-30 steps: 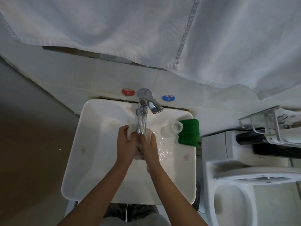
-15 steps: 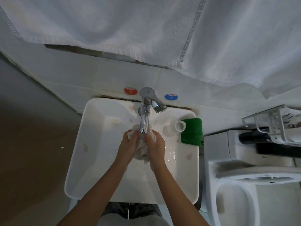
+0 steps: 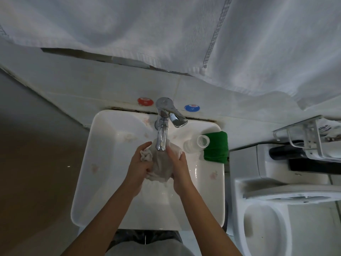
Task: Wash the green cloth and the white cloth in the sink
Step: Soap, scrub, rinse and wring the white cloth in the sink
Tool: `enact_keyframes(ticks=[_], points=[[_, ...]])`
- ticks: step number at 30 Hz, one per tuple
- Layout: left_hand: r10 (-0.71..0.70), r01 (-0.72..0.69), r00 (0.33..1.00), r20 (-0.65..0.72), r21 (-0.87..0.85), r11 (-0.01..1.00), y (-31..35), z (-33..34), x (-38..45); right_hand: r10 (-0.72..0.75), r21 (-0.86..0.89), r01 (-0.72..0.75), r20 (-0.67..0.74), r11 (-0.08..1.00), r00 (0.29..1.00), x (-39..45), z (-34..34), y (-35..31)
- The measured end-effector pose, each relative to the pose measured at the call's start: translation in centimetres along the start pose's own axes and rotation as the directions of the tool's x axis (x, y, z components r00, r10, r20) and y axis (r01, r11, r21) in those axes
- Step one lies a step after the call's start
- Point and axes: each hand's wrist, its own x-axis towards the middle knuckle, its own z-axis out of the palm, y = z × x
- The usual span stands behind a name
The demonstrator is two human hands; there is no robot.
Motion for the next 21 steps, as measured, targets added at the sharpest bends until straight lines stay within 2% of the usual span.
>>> enact_keyframes(ticks=[3,5,7,12,15,19,20,21], points=[[0.007,-0.002,0.999,0.045,-0.1,0.995,0.0,0.3,-0.1,-0.047,-0.121,0.042,-0.034,0.992,0.998,0.0,0.5,0.1],[-0.007,0.006,1.0,-0.012,-0.087,0.996,-0.3,0.9,0.0,-0.041,-0.083,0.034,-0.084,0.996,0.996,-0.2,0.9,0.0],[0.023,-0.018,0.995,-0.093,0.055,0.998,-0.3,1.6,0.1,-0.033,0.022,0.036,-0.114,0.999,0.993,-0.4,1.5,-0.1],[0.186,-0.048,0.945,-0.269,0.449,0.892,-1.3,2.4,0.1,-0.139,0.047,0.151,-0.19,0.987,0.972,-0.8,3.6,0.9],[0.288,-0.106,0.92,-0.266,0.538,0.836,-1.5,2.3,0.3,-0.106,0.069,0.122,-0.208,0.99,0.972,-0.8,4.0,1.3],[0.458,-0.233,0.871,-0.178,0.67,0.705,-1.7,2.3,0.2,-0.047,0.025,0.053,-0.184,0.998,0.982,-0.7,3.8,1.7],[0.451,-0.231,0.873,-0.189,0.654,0.721,-1.7,2.3,0.2,-0.077,-0.036,0.071,-0.186,0.997,0.98,-0.7,3.7,1.8],[0.394,-0.196,0.892,-0.221,0.597,0.778,-1.4,2.4,0.1,-0.125,-0.089,0.109,-0.197,0.99,0.972,-0.6,3.7,1.8]])
